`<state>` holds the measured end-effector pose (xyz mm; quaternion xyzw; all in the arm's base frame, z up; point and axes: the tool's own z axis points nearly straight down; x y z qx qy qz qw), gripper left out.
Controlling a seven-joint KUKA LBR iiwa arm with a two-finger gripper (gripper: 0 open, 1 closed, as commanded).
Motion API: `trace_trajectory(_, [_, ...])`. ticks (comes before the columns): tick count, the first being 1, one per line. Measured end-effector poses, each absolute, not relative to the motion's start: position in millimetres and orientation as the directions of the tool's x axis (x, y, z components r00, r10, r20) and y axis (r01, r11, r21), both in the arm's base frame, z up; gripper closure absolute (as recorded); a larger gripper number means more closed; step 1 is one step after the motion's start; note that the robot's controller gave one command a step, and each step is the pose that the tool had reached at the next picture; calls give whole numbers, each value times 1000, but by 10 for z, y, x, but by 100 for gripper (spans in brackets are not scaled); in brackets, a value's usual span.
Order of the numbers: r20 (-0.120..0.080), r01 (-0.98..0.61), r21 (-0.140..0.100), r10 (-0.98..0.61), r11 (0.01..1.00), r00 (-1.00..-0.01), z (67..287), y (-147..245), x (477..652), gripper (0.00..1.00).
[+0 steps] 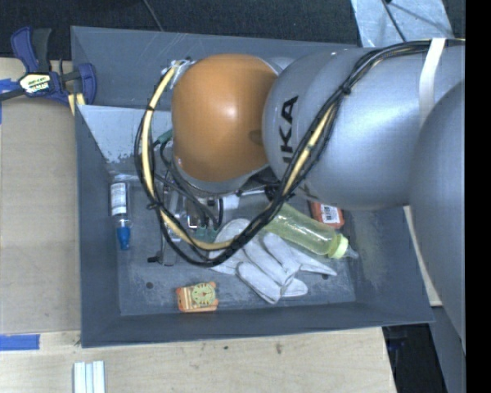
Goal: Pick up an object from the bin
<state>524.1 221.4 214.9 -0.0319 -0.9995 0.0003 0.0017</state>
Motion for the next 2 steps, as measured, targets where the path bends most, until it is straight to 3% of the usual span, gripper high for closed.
trace_trajectory(1, [-14, 67, 5, 67, 998, -998, 1963, 1852, 5651, 0])
trace_trajectory(2, [3, 110, -3, 110, 994, -994, 1658, 1701, 5716, 0])
